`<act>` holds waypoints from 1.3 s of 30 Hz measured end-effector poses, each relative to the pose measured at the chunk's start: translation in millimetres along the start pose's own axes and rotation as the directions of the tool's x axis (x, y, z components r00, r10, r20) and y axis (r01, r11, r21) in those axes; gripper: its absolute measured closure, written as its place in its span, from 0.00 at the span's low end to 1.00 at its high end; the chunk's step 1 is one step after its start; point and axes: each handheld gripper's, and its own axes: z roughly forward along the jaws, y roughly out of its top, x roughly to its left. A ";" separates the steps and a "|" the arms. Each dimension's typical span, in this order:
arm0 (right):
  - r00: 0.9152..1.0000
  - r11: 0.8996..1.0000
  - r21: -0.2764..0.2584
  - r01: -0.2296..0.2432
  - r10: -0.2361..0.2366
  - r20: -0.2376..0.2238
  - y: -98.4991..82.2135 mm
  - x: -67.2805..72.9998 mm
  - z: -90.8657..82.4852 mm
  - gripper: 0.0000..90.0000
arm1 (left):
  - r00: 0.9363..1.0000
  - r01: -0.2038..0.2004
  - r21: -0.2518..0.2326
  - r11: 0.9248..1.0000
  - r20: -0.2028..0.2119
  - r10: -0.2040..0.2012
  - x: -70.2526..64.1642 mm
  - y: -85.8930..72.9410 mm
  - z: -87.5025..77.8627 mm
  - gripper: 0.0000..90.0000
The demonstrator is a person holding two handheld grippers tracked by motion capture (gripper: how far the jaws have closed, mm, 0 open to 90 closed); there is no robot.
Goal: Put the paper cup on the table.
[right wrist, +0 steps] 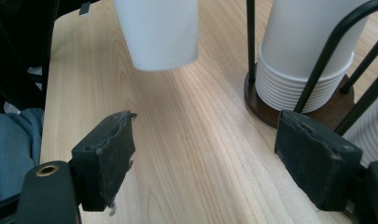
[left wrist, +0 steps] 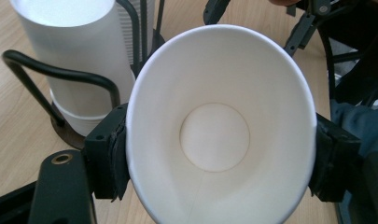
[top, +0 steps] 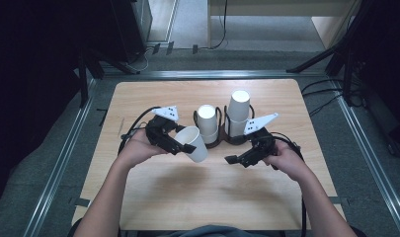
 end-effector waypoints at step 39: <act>1.000 1.000 -0.006 0.019 -0.019 0.022 -4.2 -9.7 -1.0 0.22 | 0.906 0.260 0.029 0.965 -0.352 -0.234 64.8 -61.8 -48.7 0.26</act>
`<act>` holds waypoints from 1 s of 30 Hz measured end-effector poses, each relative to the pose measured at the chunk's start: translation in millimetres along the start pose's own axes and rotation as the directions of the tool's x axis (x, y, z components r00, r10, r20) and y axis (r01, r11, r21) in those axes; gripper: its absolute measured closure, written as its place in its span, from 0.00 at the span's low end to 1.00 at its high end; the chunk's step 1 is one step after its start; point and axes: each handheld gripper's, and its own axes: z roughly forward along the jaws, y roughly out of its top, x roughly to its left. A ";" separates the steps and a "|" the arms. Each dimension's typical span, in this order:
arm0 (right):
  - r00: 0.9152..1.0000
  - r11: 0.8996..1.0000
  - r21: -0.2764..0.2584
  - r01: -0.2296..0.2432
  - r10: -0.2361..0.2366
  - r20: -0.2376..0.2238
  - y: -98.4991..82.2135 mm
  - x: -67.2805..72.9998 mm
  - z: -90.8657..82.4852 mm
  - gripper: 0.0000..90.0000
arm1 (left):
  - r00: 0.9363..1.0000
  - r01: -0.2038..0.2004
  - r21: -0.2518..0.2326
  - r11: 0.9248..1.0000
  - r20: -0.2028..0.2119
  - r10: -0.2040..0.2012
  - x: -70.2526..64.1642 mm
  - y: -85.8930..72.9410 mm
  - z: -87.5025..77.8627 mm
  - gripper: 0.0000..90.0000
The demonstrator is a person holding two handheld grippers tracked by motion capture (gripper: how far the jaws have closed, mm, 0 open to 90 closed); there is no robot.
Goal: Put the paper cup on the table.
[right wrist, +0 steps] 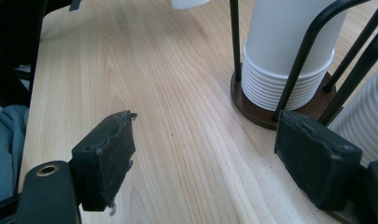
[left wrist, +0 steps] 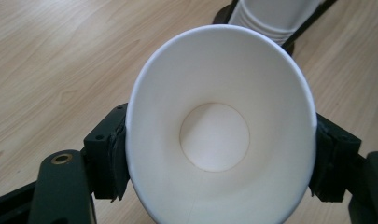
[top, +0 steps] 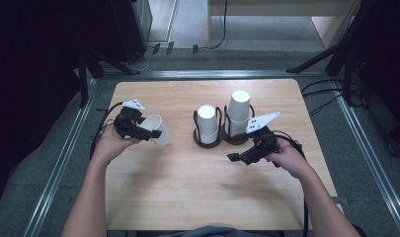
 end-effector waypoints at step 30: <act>1.000 1.000 0.004 -0.001 0.001 0.002 -3.7 4.7 2.1 0.22 | 0.980 0.153 0.032 0.988 -0.130 -0.148 41.7 -18.6 21.0 0.23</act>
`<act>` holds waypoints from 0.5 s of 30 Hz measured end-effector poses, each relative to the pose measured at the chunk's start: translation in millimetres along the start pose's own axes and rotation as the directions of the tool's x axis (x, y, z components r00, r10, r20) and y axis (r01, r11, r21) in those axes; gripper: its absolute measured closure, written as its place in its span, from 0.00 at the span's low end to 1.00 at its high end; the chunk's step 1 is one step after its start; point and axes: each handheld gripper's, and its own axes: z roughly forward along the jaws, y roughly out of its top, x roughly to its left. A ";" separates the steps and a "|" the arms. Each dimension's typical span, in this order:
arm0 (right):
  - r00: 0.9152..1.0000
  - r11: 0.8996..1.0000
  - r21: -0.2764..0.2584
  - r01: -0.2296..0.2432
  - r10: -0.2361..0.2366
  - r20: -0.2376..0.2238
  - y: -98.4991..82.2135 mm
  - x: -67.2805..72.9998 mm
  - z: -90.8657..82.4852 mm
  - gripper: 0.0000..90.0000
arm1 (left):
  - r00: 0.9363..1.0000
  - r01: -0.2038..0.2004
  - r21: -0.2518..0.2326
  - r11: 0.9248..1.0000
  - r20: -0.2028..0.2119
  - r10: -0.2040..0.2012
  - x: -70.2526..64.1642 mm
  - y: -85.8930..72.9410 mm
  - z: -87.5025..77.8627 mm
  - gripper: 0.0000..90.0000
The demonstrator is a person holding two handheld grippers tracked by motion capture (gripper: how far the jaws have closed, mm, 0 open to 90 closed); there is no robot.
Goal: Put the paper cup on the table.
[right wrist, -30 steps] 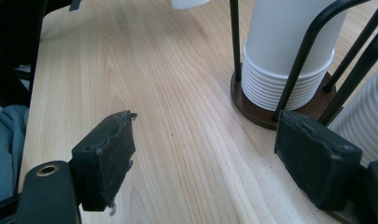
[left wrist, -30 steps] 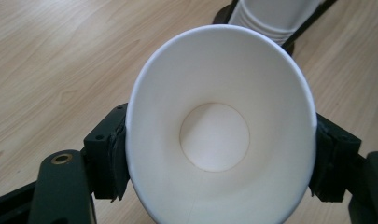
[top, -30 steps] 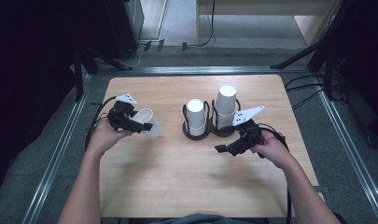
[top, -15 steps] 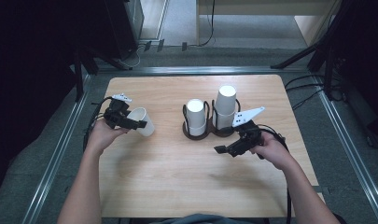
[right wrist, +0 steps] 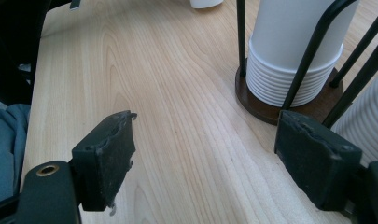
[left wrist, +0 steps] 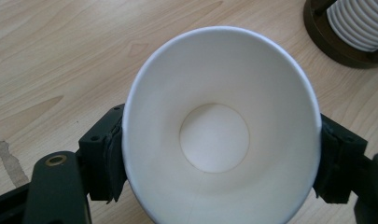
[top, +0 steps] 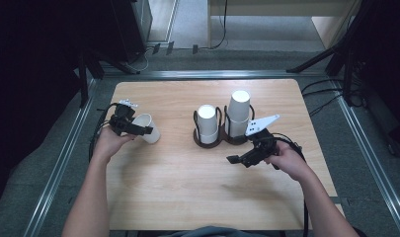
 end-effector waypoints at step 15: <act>1.000 1.000 0.013 0.000 -0.001 0.017 -4.1 -0.8 0.3 0.22 | 0.999 -0.030 0.015 0.999 0.011 0.030 -8.3 5.5 3.4 0.17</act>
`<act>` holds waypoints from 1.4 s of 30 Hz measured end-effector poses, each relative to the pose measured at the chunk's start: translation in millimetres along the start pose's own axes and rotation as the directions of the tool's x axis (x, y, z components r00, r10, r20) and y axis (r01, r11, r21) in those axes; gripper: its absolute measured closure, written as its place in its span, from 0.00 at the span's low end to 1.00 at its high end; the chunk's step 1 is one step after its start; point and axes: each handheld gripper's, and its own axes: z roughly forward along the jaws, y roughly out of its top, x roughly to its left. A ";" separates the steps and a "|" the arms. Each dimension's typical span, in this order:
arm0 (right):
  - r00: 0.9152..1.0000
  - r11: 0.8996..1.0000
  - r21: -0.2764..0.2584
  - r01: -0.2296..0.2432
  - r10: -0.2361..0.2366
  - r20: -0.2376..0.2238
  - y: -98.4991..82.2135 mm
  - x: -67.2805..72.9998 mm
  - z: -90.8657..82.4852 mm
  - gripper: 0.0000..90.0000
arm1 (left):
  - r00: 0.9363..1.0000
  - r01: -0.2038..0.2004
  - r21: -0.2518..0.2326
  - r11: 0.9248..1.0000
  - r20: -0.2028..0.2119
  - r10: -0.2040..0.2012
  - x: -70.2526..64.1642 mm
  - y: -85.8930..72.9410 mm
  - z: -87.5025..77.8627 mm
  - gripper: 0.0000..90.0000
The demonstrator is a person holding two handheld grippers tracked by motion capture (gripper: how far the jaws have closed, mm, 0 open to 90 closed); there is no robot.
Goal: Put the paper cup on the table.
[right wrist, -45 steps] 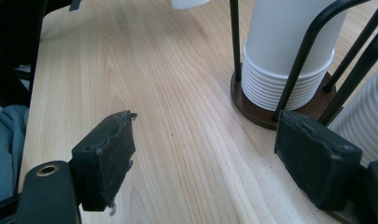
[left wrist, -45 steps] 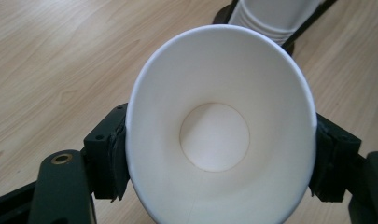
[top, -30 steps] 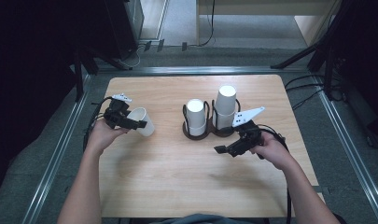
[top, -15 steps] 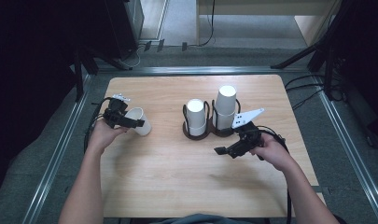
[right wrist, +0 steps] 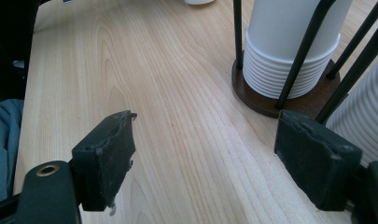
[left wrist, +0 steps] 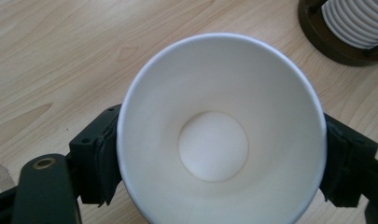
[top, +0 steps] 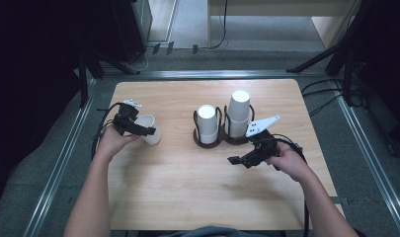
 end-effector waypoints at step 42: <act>1.000 1.000 0.005 0.011 -0.011 0.011 -1.3 -1.0 -1.1 0.23 | 0.999 0.002 -0.130 0.991 0.054 0.005 -14.7 13.3 -41.2 0.15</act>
